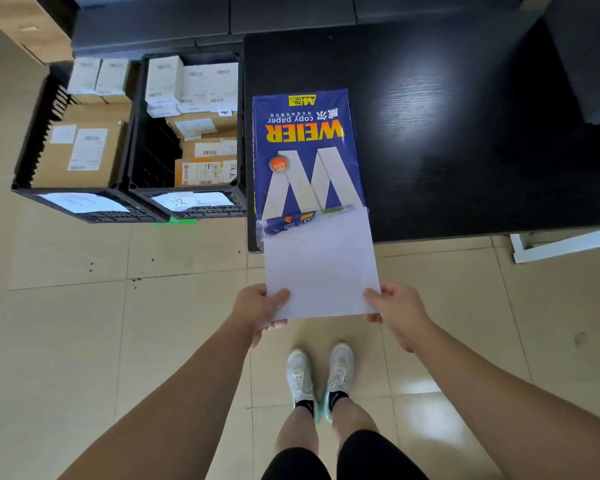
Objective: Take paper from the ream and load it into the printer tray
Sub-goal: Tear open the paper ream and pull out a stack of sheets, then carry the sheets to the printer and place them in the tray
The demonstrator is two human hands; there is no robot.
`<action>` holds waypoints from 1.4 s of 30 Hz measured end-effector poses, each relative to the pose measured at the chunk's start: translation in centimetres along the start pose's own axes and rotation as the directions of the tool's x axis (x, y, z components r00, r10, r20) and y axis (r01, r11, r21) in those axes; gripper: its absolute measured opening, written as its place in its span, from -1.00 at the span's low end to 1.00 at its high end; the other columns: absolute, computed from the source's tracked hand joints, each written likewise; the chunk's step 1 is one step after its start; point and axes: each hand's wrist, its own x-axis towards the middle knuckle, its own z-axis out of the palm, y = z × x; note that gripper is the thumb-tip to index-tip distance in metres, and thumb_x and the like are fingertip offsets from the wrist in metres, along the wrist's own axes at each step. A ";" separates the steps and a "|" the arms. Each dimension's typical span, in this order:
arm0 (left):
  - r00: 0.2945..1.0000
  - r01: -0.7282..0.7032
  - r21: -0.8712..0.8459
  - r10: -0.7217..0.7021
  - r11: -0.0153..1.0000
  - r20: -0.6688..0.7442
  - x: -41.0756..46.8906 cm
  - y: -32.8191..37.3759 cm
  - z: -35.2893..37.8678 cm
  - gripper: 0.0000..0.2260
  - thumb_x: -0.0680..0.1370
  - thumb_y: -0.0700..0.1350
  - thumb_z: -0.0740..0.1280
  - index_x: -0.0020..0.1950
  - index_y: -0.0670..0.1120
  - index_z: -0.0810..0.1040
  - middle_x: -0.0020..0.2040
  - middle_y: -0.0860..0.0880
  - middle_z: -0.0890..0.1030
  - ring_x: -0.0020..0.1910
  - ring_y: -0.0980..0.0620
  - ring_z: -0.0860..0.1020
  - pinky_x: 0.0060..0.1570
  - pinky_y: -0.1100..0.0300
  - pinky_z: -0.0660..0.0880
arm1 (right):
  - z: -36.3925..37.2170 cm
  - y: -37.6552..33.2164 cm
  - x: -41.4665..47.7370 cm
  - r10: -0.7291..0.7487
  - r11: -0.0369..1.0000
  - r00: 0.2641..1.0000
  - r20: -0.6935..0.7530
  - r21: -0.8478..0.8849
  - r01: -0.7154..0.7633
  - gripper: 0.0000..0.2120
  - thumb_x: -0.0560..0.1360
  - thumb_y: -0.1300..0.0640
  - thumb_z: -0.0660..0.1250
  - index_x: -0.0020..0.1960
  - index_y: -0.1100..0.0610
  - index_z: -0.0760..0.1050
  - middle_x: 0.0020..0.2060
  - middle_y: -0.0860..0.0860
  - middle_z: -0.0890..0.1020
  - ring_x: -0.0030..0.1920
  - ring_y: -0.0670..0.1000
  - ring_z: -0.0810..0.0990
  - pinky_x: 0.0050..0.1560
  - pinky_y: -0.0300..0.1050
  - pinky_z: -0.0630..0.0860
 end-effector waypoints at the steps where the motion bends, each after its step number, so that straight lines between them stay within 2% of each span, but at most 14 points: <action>1: 1.000 0.005 -0.001 -0.005 1.000 0.010 -0.8 -0.5 0.0 -0.83 0.56 -0.18 0.42 0.10 -0.23 0.59 -0.04 -0.12 0.65 -0.24 -0.03 0.61 -0.38 0.21 0.59 | -0.2 0.5 -0.7 0.001 1.000 1.000 -0.001 0.012 -0.001 -0.93 0.51 0.17 0.38 -0.11 0.12 0.65 -0.13 0.06 0.74 -0.28 0.12 0.69 0.00 0.19 0.66; 9: 0.999 0.022 0.005 -0.022 1.000 0.038 -6.6 -4.3 0.2 -0.82 0.56 -0.21 0.42 0.11 -0.27 0.59 -0.08 -0.13 0.64 -0.28 -0.03 0.61 -0.48 0.27 0.56 | -1.7 3.4 -7.6 -0.030 0.999 0.999 -0.025 0.040 0.031 -0.87 0.52 0.26 0.36 -0.14 0.08 0.62 -0.17 0.04 0.73 -0.26 0.10 0.65 -0.16 0.05 0.67; 15: 0.997 -0.026 0.062 0.022 0.998 0.067 -10.3 -5.6 0.8 -0.83 0.56 -0.20 0.41 0.08 -0.27 0.61 -0.05 -0.19 0.65 -0.27 -0.09 0.61 -0.44 0.25 0.57 | -3.5 4.6 -12.0 -0.068 0.995 0.997 -0.042 0.066 0.070 -0.85 0.53 0.29 0.34 -0.14 0.10 0.62 -0.18 0.04 0.72 -0.23 0.04 0.66 -0.34 -0.13 0.60; 18: 0.994 -0.068 0.091 0.060 0.994 0.093 -11.7 -5.2 1.6 -0.82 0.55 -0.19 0.42 0.08 -0.28 0.62 -0.04 -0.18 0.66 -0.22 -0.09 0.62 -0.39 0.23 0.60 | -4.6 5.5 -13.5 -0.070 0.992 0.995 -0.075 0.095 0.077 -0.89 0.53 0.30 0.34 -0.08 0.17 0.63 -0.17 0.04 0.73 -0.23 0.05 0.66 -0.34 -0.13 0.59; 22: 0.977 -0.163 0.160 0.138 0.974 0.160 -13.3 -3.9 3.1 -0.89 0.56 -0.19 0.40 -0.04 -0.23 0.64 -0.12 -0.15 0.66 -0.29 -0.09 0.59 -0.33 0.14 0.65 | -6.1 6.7 -15.4 -0.065 0.977 0.984 -0.167 0.190 0.097 -0.90 0.54 0.30 0.34 -0.08 0.20 0.63 -0.17 0.05 0.73 -0.23 0.04 0.66 -0.33 -0.12 0.59; 25: 0.960 -0.242 0.240 0.197 0.940 0.198 -13.7 -2.7 4.4 -0.95 0.56 -0.17 0.40 -0.06 -0.13 0.65 -0.09 -0.09 0.67 -0.18 -0.04 0.64 -0.32 0.17 0.65 | -6.9 7.3 -16.6 -0.054 0.962 0.971 -0.232 0.250 0.113 -0.90 0.53 0.30 0.34 -0.09 0.21 0.64 -0.19 0.03 0.73 -0.25 0.03 0.65 -0.28 -0.07 0.62; 29: 0.910 -0.370 0.344 0.263 0.863 0.320 -14.2 -0.3 8.7 -0.94 0.57 -0.16 0.39 -0.04 -0.09 0.66 -0.06 -0.09 0.69 -0.16 0.01 0.65 -0.33 0.18 0.63 | -10.0 8.0 -18.8 -0.025 0.928 0.935 -0.354 0.340 0.154 -0.90 0.53 0.24 0.36 -0.08 0.20 0.65 -0.17 0.06 0.75 -0.32 0.06 0.65 -0.13 0.12 0.62; 31: 0.878 -0.430 0.375 0.284 0.821 0.387 -15.0 1.2 11.6 -0.90 0.57 -0.13 0.39 0.05 -0.10 0.66 -0.01 -0.07 0.70 -0.11 0.01 0.66 -0.30 0.19 0.63 | -12.2 8.3 -19.9 -0.005 0.904 0.901 -0.435 0.383 0.190 -0.90 0.52 0.22 0.37 -0.08 0.21 0.65 -0.18 0.09 0.74 -0.41 0.04 0.62 -0.15 0.14 0.57; 33: 0.848 -0.474 0.397 0.284 0.786 0.448 -16.1 2.3 15.0 -0.85 0.58 -0.10 0.38 0.10 -0.11 0.64 0.04 -0.08 0.71 -0.06 -0.02 0.67 -0.27 0.17 0.64 | -14.6 8.9 -21.1 0.010 0.876 0.863 -0.505 0.420 0.236 -0.88 0.53 0.22 0.36 -0.07 0.25 0.64 -0.19 0.12 0.74 -0.45 0.02 0.60 -0.15 0.10 0.56; 36: 0.776 -0.566 0.419 0.287 0.709 0.562 -18.9 3.3 20.4 -0.85 0.59 -0.12 0.35 0.03 -0.17 0.66 0.05 -0.19 0.71 -0.14 -0.04 0.63 -0.19 0.11 0.64 | -18.3 10.5 -23.3 0.045 0.831 0.803 -0.595 0.468 0.300 -0.85 0.55 0.21 0.34 -0.02 0.29 0.63 -0.18 0.12 0.74 -0.33 0.03 0.64 -0.17 -0.01 0.56; 38: 0.719 -0.633 0.421 0.292 0.650 0.631 -21.2 3.5 24.2 -0.83 0.60 -0.13 0.34 0.02 -0.20 0.67 0.02 -0.20 0.71 -0.19 -0.03 0.61 -0.23 0.14 0.63 | -20.8 11.7 -25.2 0.070 0.796 0.752 -0.656 0.491 0.354 -0.87 0.56 0.21 0.33 -0.01 0.22 0.64 -0.19 0.04 0.74 -0.29 0.02 0.66 -0.22 -0.14 0.58; 42: 0.603 -0.740 0.382 0.295 0.554 0.741 -26.2 2.6 31.4 -0.86 0.59 -0.15 0.35 -0.03 -0.17 0.68 -0.09 -0.11 0.73 -0.25 0.02 0.61 -0.26 0.12 0.61 | -25.5 14.7 -29.6 0.160 0.731 0.627 -0.762 0.518 0.443 -0.90 0.54 0.19 0.36 -0.07 0.11 0.66 -0.22 -0.04 0.73 -0.34 0.00 0.66 -0.33 -0.25 0.54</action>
